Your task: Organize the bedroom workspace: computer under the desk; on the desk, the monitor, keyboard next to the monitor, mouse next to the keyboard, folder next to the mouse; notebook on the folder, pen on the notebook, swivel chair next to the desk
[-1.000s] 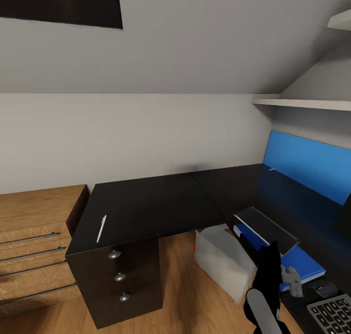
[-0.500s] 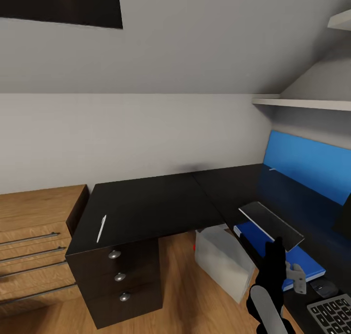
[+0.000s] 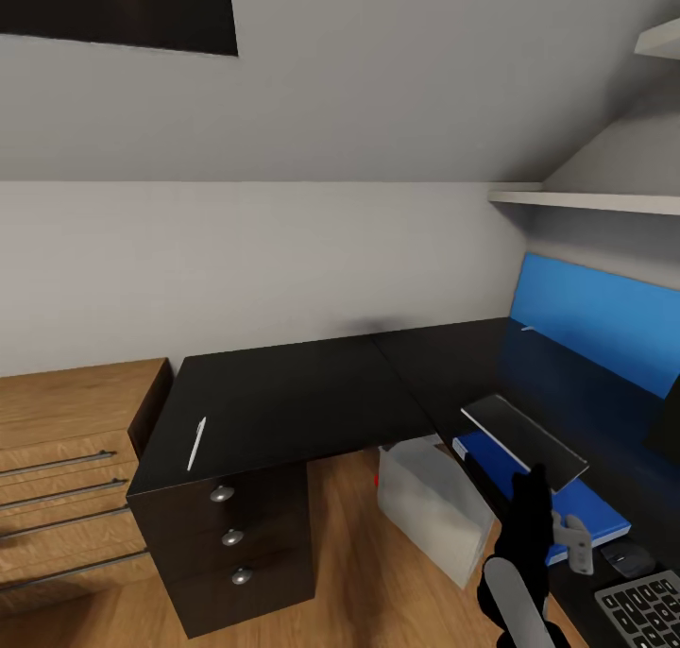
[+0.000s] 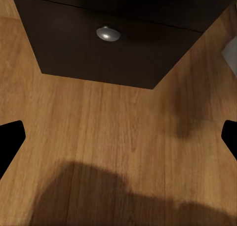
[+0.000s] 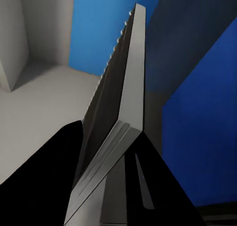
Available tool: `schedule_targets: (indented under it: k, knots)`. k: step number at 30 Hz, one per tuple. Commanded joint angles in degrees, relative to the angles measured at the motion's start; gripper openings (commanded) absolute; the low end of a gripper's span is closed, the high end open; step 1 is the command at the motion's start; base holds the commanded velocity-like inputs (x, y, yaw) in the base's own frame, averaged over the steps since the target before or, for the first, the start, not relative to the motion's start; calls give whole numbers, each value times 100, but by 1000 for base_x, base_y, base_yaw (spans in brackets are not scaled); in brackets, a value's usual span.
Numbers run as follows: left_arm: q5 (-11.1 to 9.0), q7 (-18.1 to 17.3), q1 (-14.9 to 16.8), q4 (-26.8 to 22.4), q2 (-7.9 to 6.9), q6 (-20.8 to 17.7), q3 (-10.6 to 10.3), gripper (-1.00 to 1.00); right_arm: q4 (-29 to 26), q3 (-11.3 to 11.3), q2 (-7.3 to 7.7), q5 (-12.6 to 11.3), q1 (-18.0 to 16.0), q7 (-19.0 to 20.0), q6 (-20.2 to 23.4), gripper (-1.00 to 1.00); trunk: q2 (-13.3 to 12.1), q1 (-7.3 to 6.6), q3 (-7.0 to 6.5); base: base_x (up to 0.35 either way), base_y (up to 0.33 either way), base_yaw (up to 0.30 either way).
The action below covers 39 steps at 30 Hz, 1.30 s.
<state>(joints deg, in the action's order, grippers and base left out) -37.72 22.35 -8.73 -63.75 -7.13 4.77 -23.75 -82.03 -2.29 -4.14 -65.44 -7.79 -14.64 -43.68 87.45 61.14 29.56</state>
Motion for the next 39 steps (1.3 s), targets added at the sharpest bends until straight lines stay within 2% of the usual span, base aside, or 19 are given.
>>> schedule_targets:
  k: [1,8,11,13,14,16,19,21,26,39]
  knots:
    - [-62,33,3,-6,-8,41,-26,100,-6,-11,-1,48,-3,-47,-19,-100,3,0,5,0,0,0]
    - [-64,33,3,-6,-8,41,-25,100,-6,-21,-35,603,-3,-113,-26,-100,3,0,5,0,0,0]
    - [-65,34,3,-6,-8,41,-24,100,-6,-26,-43,871,-3,-342,-26,-100,3,0,5,0,0,0]
    - [-65,33,3,-6,-8,41,-24,100,-4,-32,-52,1132,-3,-456,-26,-100,3,0,5,0,0,0]
    - [-65,33,3,-6,-8,41,-24,100,-2,-36,-63,1334,-3,-553,-26,-100,3,0,5,0,0,0]
    - [-65,33,3,-6,-8,41,-24,100,0,-38,-80,1538,-3,-688,-26,-100,3,0,5,0,0,0]
    - [-61,33,3,-6,-8,41,-24,100,3,-47,-123,2209,-3,-1284,-21,-100,3,0,5,0,0,0]
    - [-61,30,3,-6,-8,41,-24,100,34,-62,-137,2452,-3,-1576,-18,-100,3,0,5,0,0,0]
    - [-60,24,3,-6,-8,41,-24,100,101,-72,-147,2559,-3,-1748,-1,-100,3,0,5,0,0,0]
    - [-54,24,3,-6,-9,41,-24,100,593,-99,-148,2581,-3,-1883,16,-100,3,0,5,0,0,0]
